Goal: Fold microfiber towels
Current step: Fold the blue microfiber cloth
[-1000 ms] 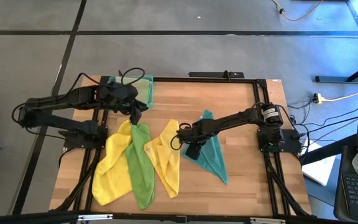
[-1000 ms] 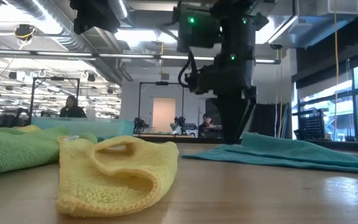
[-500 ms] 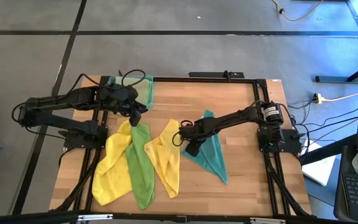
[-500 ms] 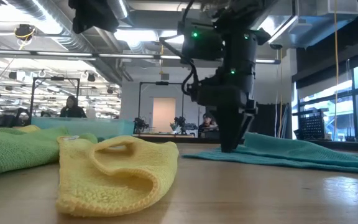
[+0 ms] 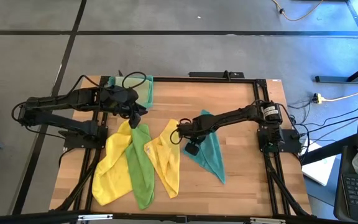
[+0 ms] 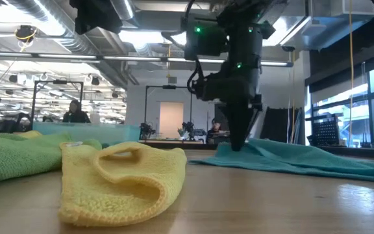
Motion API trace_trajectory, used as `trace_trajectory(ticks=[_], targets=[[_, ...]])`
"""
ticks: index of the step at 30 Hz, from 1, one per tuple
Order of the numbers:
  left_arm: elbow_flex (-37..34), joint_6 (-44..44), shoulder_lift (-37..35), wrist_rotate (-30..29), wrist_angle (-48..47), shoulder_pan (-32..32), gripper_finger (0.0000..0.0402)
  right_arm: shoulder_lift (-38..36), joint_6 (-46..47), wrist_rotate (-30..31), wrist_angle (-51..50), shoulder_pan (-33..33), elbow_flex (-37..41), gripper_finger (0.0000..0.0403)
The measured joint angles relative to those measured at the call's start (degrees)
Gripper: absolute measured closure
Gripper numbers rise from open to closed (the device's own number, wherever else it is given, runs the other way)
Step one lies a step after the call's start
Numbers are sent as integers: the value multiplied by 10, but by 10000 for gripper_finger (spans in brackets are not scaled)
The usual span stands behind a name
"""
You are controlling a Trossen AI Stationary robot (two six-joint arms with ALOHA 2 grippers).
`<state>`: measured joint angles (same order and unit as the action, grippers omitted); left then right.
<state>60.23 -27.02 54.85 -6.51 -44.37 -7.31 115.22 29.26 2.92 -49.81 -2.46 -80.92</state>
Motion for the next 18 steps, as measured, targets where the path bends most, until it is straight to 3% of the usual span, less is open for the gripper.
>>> trace_trajectory(ticks=[11,18], targets=[[0,5,0,-11,4,0,320,-16,3,-12,-5,0,-8,382],[0,5,0,-11,3,0,320,-16,9,-12,36,0,16,322]])
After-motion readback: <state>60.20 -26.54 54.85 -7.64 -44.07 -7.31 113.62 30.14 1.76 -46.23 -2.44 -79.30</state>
